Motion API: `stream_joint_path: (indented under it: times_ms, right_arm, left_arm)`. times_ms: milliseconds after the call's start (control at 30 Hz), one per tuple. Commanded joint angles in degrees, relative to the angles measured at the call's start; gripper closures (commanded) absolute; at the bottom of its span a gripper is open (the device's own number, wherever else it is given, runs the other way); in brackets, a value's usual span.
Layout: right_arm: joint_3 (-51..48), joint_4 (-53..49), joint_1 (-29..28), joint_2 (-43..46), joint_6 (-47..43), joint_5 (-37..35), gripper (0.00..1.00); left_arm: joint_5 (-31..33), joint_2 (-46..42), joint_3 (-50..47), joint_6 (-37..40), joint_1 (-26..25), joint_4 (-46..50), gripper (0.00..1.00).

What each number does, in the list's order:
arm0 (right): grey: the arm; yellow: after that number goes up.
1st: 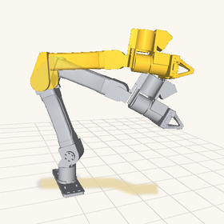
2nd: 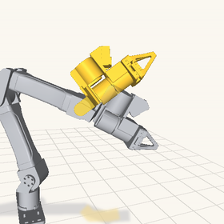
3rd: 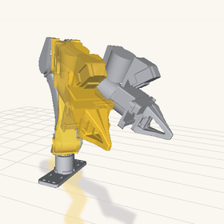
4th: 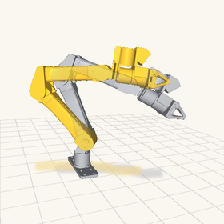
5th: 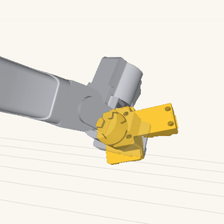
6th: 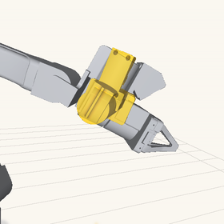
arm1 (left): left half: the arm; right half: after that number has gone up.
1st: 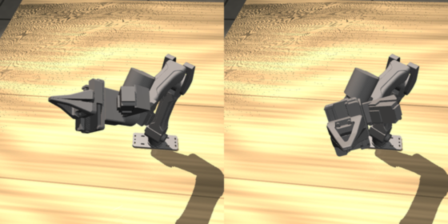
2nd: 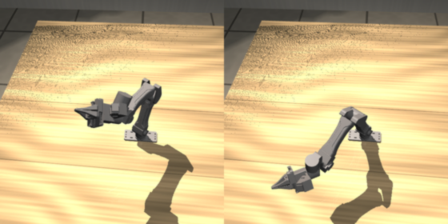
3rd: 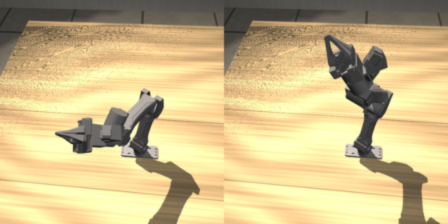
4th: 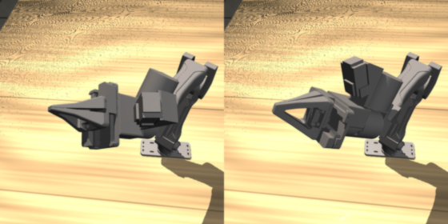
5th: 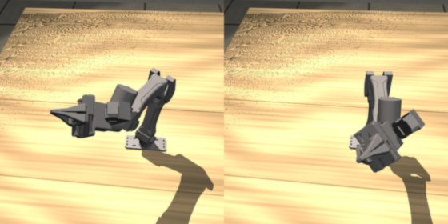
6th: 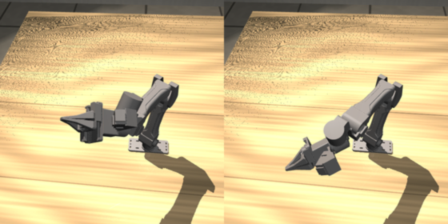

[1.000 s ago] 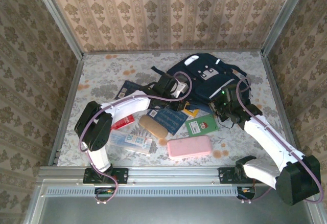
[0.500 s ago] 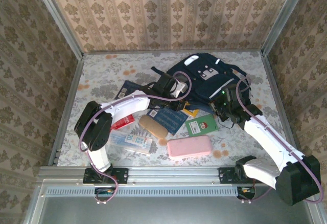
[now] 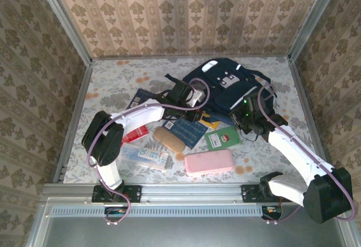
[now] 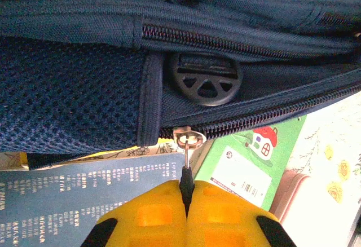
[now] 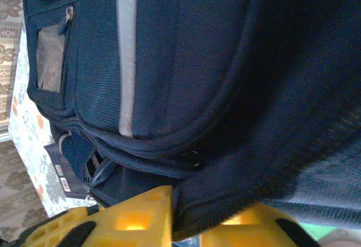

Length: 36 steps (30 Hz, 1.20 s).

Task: Pack the student bag

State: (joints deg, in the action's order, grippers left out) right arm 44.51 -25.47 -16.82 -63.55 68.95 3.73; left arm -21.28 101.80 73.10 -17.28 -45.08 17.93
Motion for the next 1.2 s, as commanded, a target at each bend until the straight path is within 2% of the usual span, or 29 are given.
stream_joint_path:
  times_ms: [0, 100, 233, 433, 567, 833, 967, 1100, 1167]
  right_arm:
    - [1.8, 2.9, -0.4, 0.5, -4.4, -0.8, 0.61]
    - [2.1, 4.8, -0.4, 1.9, -8.4, 1.5, 0.51]
    - [2.2, 6.3, -0.3, 4.3, -15.1, 3.4, 0.51]
    - [0.7, 10.3, 0.1, 7.9, -22.5, 7.7, 0.50]
    - [0.3, 12.4, 0.4, 8.4, -24.9, 12.0, 0.39]
    - [1.6, 7.6, 0.4, 8.9, -29.4, 8.8, 0.38]
    - [1.6, 7.6, 0.5, 7.7, -30.2, 9.8, 0.39]
    - [2.4, 6.5, 0.4, 6.0, -31.5, 11.3, 0.39]
    - [2.7, 5.3, 0.3, 5.8, -32.6, 11.2, 0.39]
  left_arm:
    - [-1.1, 0.0, 1.9, -0.9, 1.4, 1.3, 1.00]
    - [-0.4, -0.1, 4.1, 0.3, 1.6, 3.0, 1.00]
    - [1.5, -1.8, 5.5, 3.0, 3.0, 6.1, 1.00]
    - [1.3, -4.3, 5.0, 3.7, 7.9, 7.3, 1.00]
    - [1.9, -5.1, 5.7, 4.1, 10.4, 8.5, 1.00]
    - [7.6, -4.3, 5.9, 3.5, 16.7, 10.5, 1.00]
    - [3.7, -0.4, 9.0, 1.8, 21.5, 9.8, 1.00]
    - [2.2, 3.8, 12.9, 2.0, 23.8, 12.0, 0.92]
    - [2.0, 3.9, 12.6, 1.6, 24.2, 12.2, 0.82]
